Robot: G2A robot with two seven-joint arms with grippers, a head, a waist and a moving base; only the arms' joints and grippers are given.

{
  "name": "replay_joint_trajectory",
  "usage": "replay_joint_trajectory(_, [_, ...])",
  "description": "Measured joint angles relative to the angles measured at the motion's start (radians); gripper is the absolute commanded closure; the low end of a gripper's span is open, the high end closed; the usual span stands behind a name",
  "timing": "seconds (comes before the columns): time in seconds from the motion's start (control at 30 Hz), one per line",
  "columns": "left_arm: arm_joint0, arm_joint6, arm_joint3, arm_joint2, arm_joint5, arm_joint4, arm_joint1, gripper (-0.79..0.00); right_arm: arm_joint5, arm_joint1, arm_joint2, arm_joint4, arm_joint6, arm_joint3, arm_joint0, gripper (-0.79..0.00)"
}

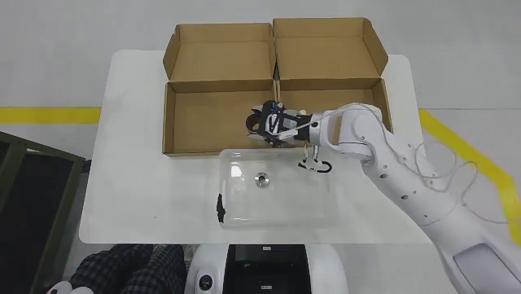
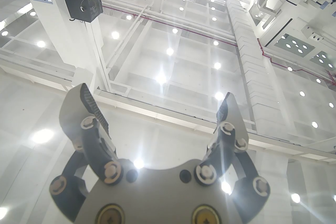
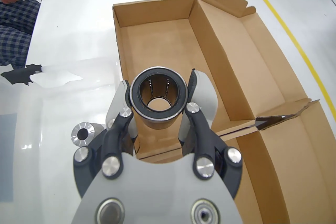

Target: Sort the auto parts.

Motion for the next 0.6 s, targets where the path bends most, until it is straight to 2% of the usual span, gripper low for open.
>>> replay_joint_trajectory(0.27, [0.000,0.000,0.000,0.000,0.000,0.000,0.000,-0.785,0.015,-0.038,-0.050,0.015,0.027,0.103,0.051,0.000])
replay_joint_trajectory(0.6, [0.000,0.000,0.000,0.000,0.000,0.000,0.000,-0.785,0.039,-0.074,-0.091,0.005,0.082,0.159,0.083,0.000])
